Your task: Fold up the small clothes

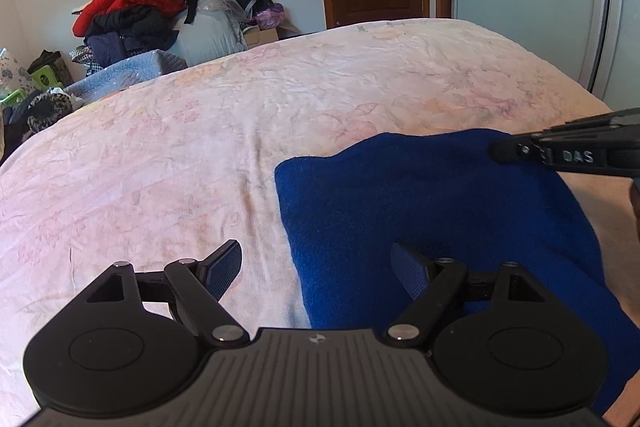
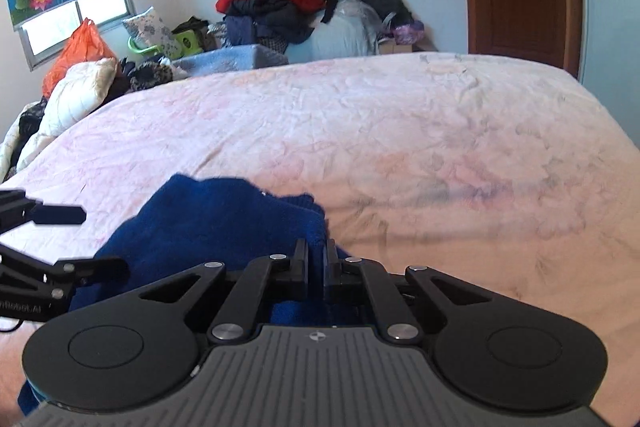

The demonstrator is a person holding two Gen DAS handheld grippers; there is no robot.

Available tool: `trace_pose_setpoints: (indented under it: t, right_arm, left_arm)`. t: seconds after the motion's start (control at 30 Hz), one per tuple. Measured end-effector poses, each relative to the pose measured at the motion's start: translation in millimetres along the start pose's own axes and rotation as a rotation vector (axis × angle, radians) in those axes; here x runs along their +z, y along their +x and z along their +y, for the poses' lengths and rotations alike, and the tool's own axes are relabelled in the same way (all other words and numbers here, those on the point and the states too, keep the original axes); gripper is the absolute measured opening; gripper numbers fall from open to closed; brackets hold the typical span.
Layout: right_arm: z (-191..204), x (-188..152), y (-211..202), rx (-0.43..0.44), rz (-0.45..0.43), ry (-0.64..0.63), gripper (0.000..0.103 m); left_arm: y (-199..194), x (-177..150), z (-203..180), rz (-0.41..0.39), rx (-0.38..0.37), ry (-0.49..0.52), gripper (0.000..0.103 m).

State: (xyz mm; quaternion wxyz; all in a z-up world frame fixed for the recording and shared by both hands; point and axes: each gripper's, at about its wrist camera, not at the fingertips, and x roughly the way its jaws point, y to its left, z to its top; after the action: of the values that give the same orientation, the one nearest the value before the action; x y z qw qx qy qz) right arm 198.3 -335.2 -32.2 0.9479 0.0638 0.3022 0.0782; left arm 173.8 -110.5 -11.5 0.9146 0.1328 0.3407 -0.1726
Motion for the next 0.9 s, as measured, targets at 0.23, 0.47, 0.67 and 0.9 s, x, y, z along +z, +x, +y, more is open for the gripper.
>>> trace_pose_setpoints:
  t: [0.23, 0.47, 0.67, 0.9]
  right_arm:
    - [2.2, -3.7, 36.0, -0.106, 0.07, -0.079, 0.024]
    - [14.5, -7.9, -20.9, -0.094, -0.041, -0.074, 0.046]
    - [44.7, -31.9, -16.4, 0.002, 0.098, -0.207, 0.06]
    - [8.9, -41.2, -60.8, -0.085, -0.034, 0.042, 0.081]
  left_arm:
    - [3.1, -4.4, -7.4, 0.012, 0.016, 0.02, 0.082]
    - [4.9, -7.7, -8.7, 0.015, 0.02, 0.021, 0.082]
    - [3.1, -11.4, -6.3, 0.024, 0.02, -0.011, 0.082]
    - [-20.5, -40.4, 35.0, 0.025, -0.11, -0.147, 0.083]
